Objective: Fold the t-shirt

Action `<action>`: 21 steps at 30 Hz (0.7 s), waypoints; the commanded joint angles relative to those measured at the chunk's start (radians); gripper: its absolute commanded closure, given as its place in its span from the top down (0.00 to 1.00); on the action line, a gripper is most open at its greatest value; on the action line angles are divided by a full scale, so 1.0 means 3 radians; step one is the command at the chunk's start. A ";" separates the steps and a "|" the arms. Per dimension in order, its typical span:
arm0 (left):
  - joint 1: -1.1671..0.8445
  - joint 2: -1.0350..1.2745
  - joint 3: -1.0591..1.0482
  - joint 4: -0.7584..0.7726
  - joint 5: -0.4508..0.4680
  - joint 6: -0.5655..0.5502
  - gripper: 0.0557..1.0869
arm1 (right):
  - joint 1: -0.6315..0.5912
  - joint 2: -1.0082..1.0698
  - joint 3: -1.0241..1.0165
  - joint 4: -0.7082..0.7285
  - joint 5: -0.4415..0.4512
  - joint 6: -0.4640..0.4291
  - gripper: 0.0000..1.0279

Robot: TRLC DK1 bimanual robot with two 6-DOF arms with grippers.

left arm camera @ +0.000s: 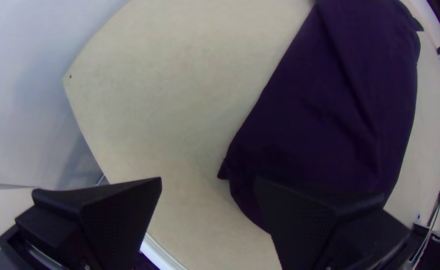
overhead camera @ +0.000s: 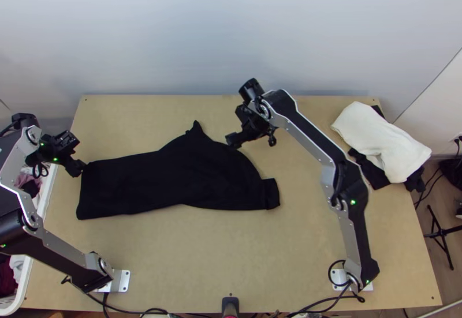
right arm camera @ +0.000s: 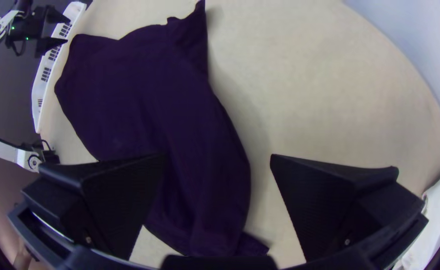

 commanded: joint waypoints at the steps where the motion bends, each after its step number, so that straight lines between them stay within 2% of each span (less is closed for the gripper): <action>1: -0.0067 0.0087 -0.0078 -0.0014 -0.0033 0.0119 0.89 | 0.0059 0.0413 0.0574 -0.0030 -0.0115 -0.0005 0.90; 12: -0.0077 0.0025 -0.0231 0.0012 -0.0028 0.0098 0.89 | 0.0269 0.0674 0.0574 0.0103 -0.0130 -0.0041 0.90; 21: -0.0072 -0.0123 -0.0385 0.0053 -0.0028 0.0078 0.89 | 0.0212 0.0710 0.0569 0.0389 -0.0105 -0.0015 0.90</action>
